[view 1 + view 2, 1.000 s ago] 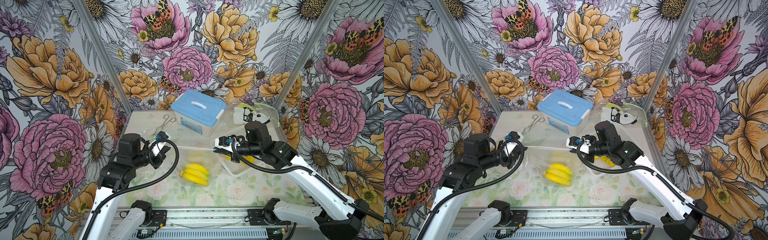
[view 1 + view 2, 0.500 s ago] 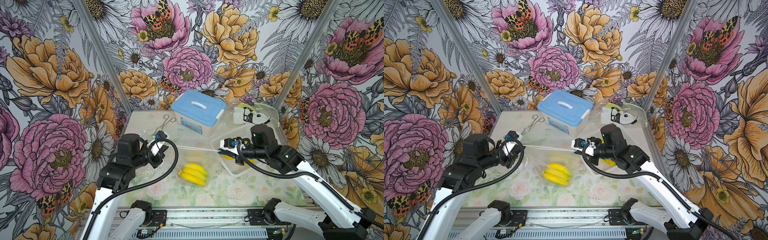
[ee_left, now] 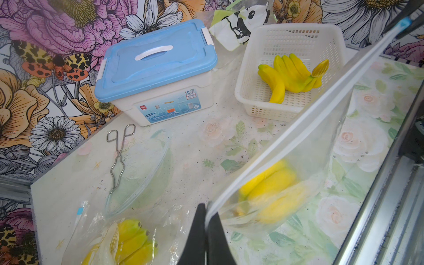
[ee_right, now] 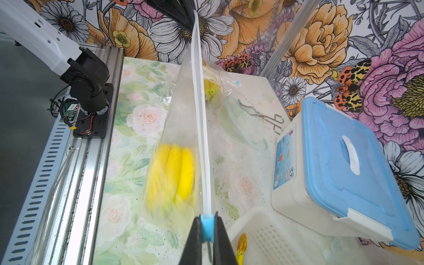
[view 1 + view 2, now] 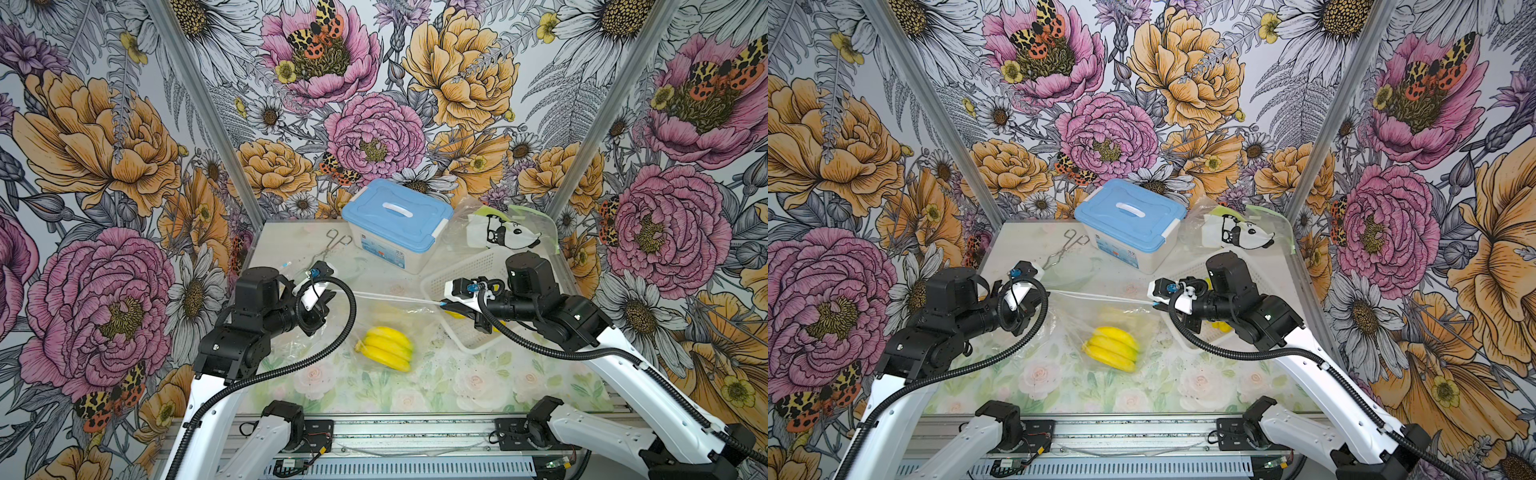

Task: Open the zip-top bag and take out the banana
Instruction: Unzip the zipper on the zipper food storage bag.

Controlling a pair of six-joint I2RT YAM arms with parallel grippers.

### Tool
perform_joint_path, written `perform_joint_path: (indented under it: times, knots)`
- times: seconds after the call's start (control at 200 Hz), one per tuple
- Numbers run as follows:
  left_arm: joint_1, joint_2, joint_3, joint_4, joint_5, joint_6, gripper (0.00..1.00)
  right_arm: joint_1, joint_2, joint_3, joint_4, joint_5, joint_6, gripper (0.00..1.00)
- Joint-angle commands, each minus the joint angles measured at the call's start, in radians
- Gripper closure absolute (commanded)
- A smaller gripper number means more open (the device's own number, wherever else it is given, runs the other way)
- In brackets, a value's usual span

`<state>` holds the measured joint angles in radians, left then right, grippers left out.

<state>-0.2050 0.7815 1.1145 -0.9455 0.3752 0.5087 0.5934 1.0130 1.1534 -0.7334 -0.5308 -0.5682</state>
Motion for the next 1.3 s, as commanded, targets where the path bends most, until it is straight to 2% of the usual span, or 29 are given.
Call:
perform_joint_path:
  times: [0.0,0.505,0.54,0.655,0.72,1.041,1.296]
  knots:
    - [0.038,-0.008,0.011,0.022,-0.110,0.005,1.00,-0.023,-0.031,-0.010,-0.077,0.047,0.016,1.00]
    - [0.022,-0.018,0.002,0.022,-0.076,0.012,1.00,-0.024,-0.047,-0.011,-0.077,0.031,0.050,0.99]
    - [0.017,-0.018,-0.001,0.022,-0.059,0.018,1.00,-0.024,-0.041,-0.003,-0.077,0.022,0.053,0.93]
    - [-0.023,-0.026,-0.003,0.022,-0.029,0.056,1.00,-0.020,-0.008,0.054,-0.077,-0.015,0.081,0.55]
    - [-0.056,-0.030,-0.003,0.022,-0.042,0.081,1.00,-0.010,0.017,0.095,-0.076,-0.035,0.089,0.46]
    - [-0.169,-0.019,0.003,0.021,-0.117,0.098,1.00,0.056,0.188,0.328,-0.075,-0.091,0.089,0.43]
    - [-0.195,-0.031,-0.004,0.022,-0.135,0.098,1.00,0.130,0.351,0.414,-0.076,-0.094,0.030,0.46]
